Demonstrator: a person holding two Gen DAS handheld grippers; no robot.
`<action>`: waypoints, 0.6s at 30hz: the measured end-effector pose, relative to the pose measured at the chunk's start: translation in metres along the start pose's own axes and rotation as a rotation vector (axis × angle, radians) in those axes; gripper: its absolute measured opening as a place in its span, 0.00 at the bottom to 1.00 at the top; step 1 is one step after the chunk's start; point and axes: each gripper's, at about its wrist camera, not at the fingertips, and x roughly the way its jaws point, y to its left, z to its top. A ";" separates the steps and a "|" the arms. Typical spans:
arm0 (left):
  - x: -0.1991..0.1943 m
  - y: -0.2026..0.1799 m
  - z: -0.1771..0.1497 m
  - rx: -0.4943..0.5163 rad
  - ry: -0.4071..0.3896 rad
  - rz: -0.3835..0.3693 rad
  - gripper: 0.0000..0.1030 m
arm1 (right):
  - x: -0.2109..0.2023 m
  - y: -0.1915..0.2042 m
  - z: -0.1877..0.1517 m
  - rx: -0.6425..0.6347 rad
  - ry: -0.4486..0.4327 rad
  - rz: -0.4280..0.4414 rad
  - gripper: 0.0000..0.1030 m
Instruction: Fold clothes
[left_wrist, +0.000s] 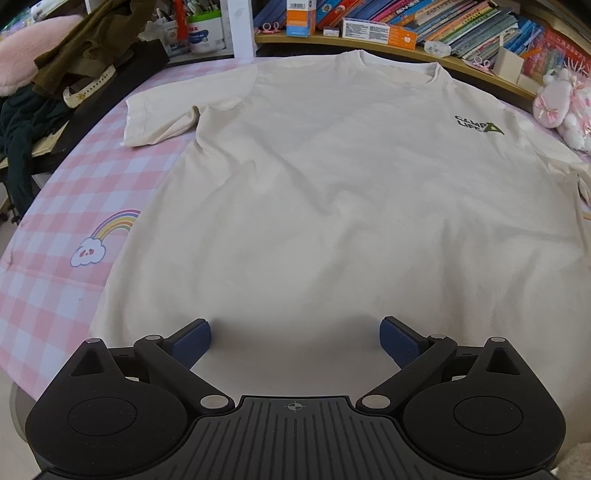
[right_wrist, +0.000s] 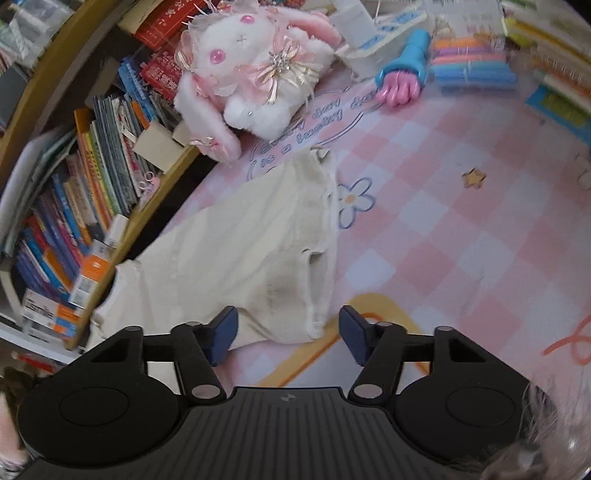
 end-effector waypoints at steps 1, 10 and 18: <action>0.000 0.000 0.000 0.001 0.000 -0.001 0.97 | 0.002 0.001 0.000 0.007 0.004 0.006 0.47; -0.002 -0.001 -0.003 0.000 -0.007 -0.001 0.97 | -0.003 0.045 -0.001 -0.332 -0.035 -0.183 0.02; 0.000 -0.002 -0.002 -0.007 -0.009 0.003 1.00 | 0.016 0.054 -0.012 -0.492 -0.008 -0.300 0.15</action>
